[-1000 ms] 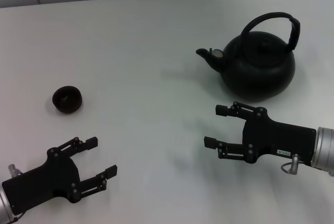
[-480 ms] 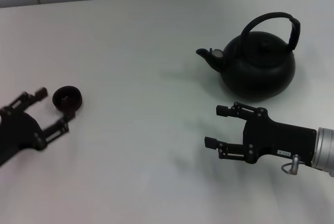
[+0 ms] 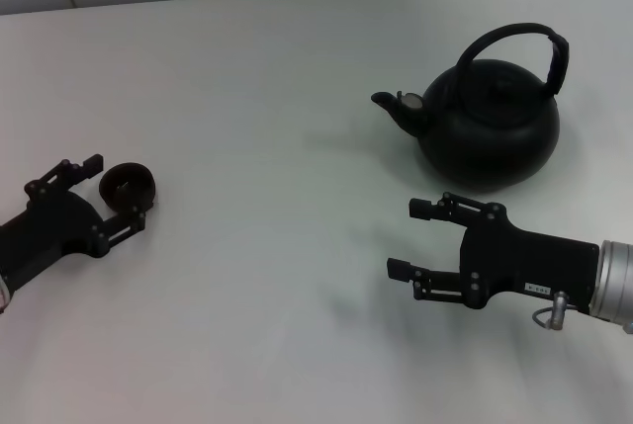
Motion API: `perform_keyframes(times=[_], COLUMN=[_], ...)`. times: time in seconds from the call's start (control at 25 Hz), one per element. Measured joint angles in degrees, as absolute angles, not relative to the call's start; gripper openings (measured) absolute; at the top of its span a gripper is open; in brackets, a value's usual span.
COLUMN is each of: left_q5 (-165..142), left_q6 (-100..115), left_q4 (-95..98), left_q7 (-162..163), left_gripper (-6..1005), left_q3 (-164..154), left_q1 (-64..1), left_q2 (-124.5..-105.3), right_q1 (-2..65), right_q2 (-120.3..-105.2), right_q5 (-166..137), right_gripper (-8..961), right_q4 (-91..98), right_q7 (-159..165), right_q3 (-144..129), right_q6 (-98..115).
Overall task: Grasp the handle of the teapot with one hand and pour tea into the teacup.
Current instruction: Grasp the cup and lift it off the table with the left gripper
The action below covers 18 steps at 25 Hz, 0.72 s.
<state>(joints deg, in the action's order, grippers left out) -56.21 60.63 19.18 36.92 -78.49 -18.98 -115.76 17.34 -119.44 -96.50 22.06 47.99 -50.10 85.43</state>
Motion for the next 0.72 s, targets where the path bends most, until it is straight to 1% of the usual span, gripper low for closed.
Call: perform_keyframes(times=[0.44, 0.72], left_q5=[-57.9, -59.5], left_q6=[57.4, 56.9], left_q4=[19.5, 20.8], left_q7=[39.1, 40.9], left_gripper=[800, 733], left_q3=[-78.4, -78.6], left_q1=[-20.2, -20.2], left_q2=[-116.17, -116.20], right_q1=[17.2, 17.3], right_q2=[-119.44, -119.44], right_q5=[-96.5, -96.5], right_gripper=[816, 817], right_q4=[22.1, 22.1], right_q7=[48.0, 48.0], right_q3=[-50.1, -50.1], right_q6=[85.5, 85.5])
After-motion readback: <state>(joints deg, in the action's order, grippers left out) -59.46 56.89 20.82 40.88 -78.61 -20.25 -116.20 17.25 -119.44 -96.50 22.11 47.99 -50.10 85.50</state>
